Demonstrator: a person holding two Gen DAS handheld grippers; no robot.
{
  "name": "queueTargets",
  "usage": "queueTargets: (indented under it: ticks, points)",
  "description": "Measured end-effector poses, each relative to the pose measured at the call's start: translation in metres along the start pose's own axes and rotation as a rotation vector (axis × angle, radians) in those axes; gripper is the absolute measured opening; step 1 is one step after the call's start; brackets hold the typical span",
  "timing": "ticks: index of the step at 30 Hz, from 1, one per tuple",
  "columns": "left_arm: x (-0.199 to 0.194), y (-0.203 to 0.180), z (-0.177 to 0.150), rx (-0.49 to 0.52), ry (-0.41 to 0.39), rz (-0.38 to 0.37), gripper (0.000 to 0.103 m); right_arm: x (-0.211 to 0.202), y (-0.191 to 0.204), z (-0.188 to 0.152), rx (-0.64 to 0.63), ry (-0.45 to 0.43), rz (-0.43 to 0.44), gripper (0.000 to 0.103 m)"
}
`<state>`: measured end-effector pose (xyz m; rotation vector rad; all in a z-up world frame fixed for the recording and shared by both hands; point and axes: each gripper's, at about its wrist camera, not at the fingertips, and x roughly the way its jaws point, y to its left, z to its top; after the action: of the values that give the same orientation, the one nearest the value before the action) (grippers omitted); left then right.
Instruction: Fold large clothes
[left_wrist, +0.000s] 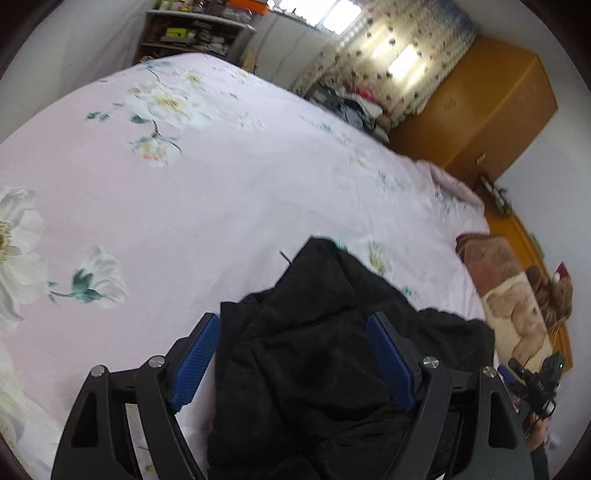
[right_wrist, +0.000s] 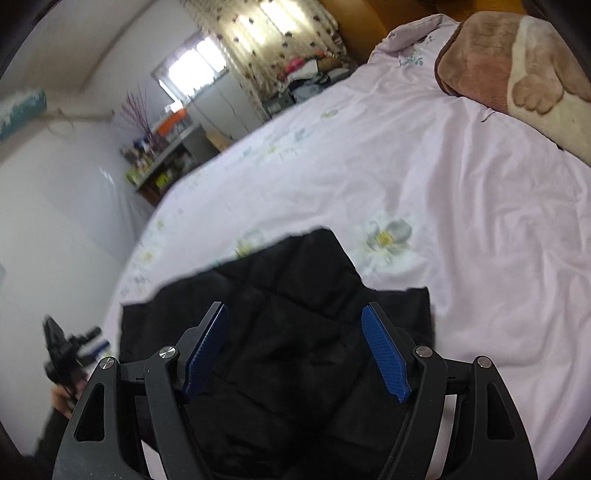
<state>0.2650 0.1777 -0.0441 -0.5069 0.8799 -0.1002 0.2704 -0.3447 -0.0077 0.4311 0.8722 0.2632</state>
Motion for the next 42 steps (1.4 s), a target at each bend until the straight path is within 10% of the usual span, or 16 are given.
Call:
queueTargets:
  ticks: [9, 11, 12, 13, 14, 32, 42]
  points:
    - [0.077, -0.027, 0.015, 0.117, 0.111, 0.037, 0.083, 0.067, -0.033, 0.017, 0.017, 0.151, 0.006, 0.075]
    - [0.075, -0.024, 0.016, 0.107, 0.083, 0.025, 0.063, 0.072, -0.035, 0.019, 0.046, 0.177, 0.044, 0.074]
    - [0.072, -0.025, 0.017, 0.105, 0.064, 0.035, 0.055, 0.07, -0.033, 0.021, 0.039, 0.167, 0.048, 0.066]
    - [0.068, -0.023, 0.017, 0.099, 0.04, 0.046, 0.042, 0.067, -0.03, 0.022, 0.022, 0.145, 0.028, 0.025]
    - [0.063, -0.023, 0.018, 0.091, 0.005, 0.059, 0.034, 0.061, -0.024, 0.022, -0.004, 0.112, 0.003, 0.014]
    - [0.122, -0.01, -0.011, 0.107, -0.098, 0.247, 0.048, 0.139, -0.017, -0.023, -0.192, 0.086, -0.313, 0.015]
    - [0.033, -0.025, 0.025, 0.114, -0.169, 0.253, 0.07, 0.037, 0.039, 0.005, -0.191, -0.109, -0.317, 0.034]
